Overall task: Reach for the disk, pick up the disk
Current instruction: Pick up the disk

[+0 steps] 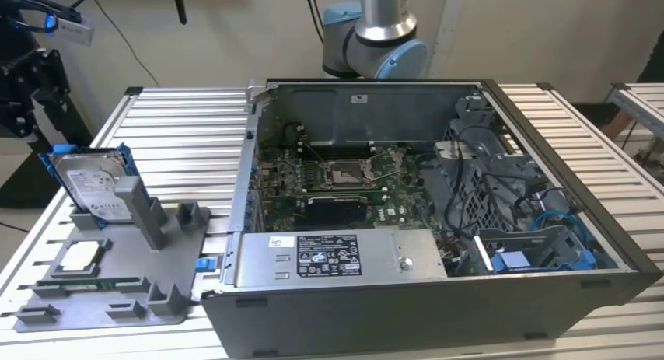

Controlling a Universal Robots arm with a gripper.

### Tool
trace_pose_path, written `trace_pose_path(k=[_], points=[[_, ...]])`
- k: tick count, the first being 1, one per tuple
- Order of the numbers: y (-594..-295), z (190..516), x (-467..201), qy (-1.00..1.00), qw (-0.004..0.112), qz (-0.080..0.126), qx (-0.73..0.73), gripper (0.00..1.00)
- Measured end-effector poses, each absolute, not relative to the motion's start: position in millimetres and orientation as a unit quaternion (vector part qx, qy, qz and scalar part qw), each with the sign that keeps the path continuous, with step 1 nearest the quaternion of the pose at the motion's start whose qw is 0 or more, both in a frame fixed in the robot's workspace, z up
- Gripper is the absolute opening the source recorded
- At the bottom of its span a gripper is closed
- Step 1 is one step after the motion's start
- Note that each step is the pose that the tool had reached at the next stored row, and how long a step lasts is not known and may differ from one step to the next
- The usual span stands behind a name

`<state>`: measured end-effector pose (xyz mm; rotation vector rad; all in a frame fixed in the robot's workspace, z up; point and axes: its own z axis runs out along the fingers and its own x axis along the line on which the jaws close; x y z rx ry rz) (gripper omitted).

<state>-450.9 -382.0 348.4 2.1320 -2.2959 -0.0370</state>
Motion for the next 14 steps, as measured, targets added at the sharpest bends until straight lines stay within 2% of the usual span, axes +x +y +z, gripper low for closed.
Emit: trace_pose_path(k=[14], points=[[-382.0,325.6,-452.4,-0.731,-0.003,-0.009,0.683,1.0]])
